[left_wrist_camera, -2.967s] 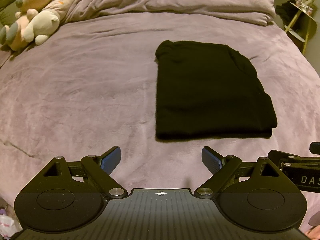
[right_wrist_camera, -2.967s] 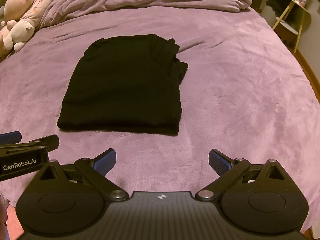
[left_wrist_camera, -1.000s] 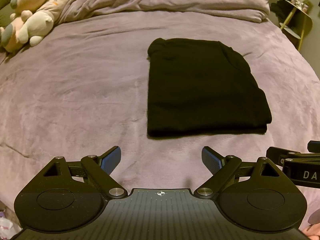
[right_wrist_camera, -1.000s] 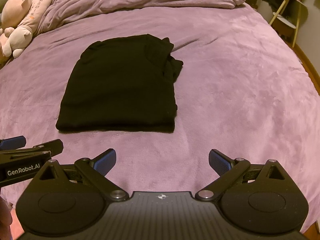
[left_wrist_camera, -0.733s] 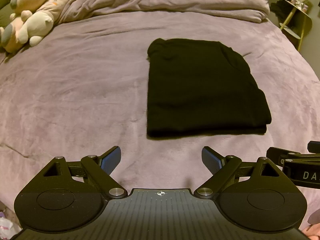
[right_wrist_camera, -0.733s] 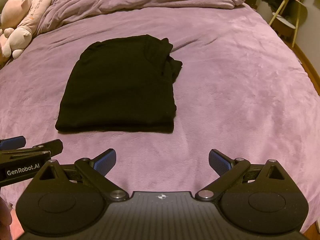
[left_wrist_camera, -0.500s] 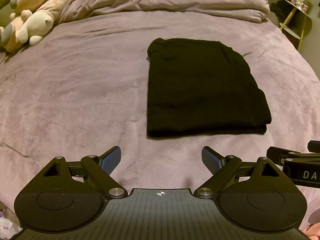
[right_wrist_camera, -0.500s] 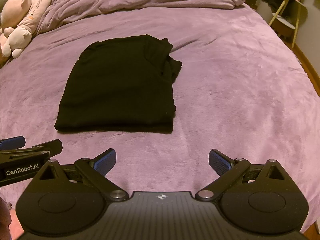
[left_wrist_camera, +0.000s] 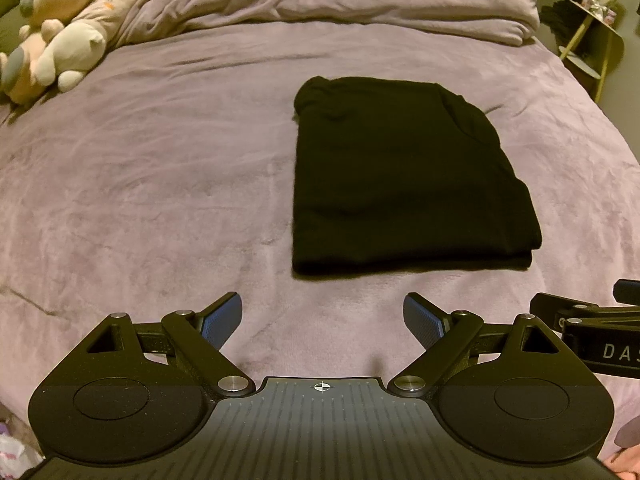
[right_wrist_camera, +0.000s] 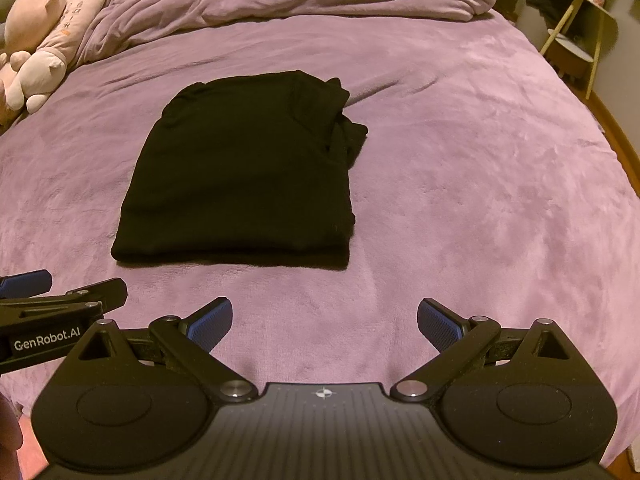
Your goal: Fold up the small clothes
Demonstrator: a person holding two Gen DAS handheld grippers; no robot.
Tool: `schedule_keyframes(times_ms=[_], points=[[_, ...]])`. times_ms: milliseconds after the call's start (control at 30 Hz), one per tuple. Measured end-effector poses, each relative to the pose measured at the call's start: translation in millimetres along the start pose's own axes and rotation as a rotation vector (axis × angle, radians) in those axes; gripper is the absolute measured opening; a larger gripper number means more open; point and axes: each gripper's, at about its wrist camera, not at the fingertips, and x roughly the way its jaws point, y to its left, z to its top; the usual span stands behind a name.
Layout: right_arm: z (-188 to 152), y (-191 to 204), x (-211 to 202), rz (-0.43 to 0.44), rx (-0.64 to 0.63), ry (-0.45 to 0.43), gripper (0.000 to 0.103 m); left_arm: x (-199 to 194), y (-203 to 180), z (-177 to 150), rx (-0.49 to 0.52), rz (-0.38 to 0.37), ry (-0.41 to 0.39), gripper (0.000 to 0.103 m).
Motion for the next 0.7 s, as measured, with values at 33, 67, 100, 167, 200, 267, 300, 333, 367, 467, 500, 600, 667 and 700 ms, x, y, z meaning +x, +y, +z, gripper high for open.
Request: schedule_keyframes(times_ms=[33, 67, 100, 167, 200, 267, 300, 333, 367, 467, 500, 600, 667, 700], points=[[0.0, 0.1, 0.0, 0.0, 0.0, 0.0, 0.099, -0.1, -0.1, 0.0, 0.0, -0.001, 0.0, 0.092], [0.1, 0.2, 0.0, 0.0, -0.001, 0.0, 0.099, -0.1, 0.0, 0.1, 0.0, -0.001, 0.0, 0.092], [0.2, 0.3, -0.1, -0.001, -0.001, 0.001, 0.099, -0.2, 0.1, 0.4, 0.0, -0.002, 0.0, 0.092], [0.5, 0.3, -0.3, 0.0, 0.0, 0.0, 0.099, -0.1, 0.5, 0.8, -0.002, -0.003, 0.0, 0.092], [0.5, 0.4, -0.2, 0.0, 0.0, 0.001, 0.099, 0.1, 0.8, 1.0, -0.003, -0.006, 0.0, 0.092], [1.0, 0.5, -0.2, 0.001, 0.0, 0.003, 0.099, 0.1, 1.4, 1.2, -0.01, -0.017, 0.0, 0.092], [1.5, 0.5, -0.2, 0.002, -0.002, 0.003, 0.099, 0.1, 2.1, 1.4, -0.014, -0.018, -0.002, 0.092], [1.5, 0.6, -0.3, 0.001, -0.003, 0.003, 0.099, 0.2, 2.3, 1.2, -0.016, -0.017, -0.004, 0.092], [1.8, 0.6, -0.1, 0.001, -0.003, 0.004, 0.099, -0.2, 2.4, 0.8, -0.015, -0.018, -0.011, 0.092], [2.0, 0.0, 0.6, 0.003, -0.003, 0.007, 0.099, -1.3, 0.8, -0.2, 0.002, -0.017, -0.032, 0.092], [2.2, -0.4, 1.2, 0.002, -0.003, 0.008, 0.099, -1.6, 0.1, -0.6, 0.013, -0.017, -0.036, 0.092], [2.4, -1.3, 2.3, -0.001, 0.001, 0.011, 0.099, -1.6, -1.2, -1.6, 0.036, -0.018, -0.038, 0.092], [2.7, -1.7, 1.9, 0.002, 0.004, 0.01, 0.099, -0.8, -2.0, -2.3, 0.043, -0.01, -0.031, 0.092], [2.3, -2.0, 1.8, 0.003, 0.004, 0.009, 0.099, -1.0, -2.1, -2.6, 0.046, -0.006, -0.031, 0.092]])
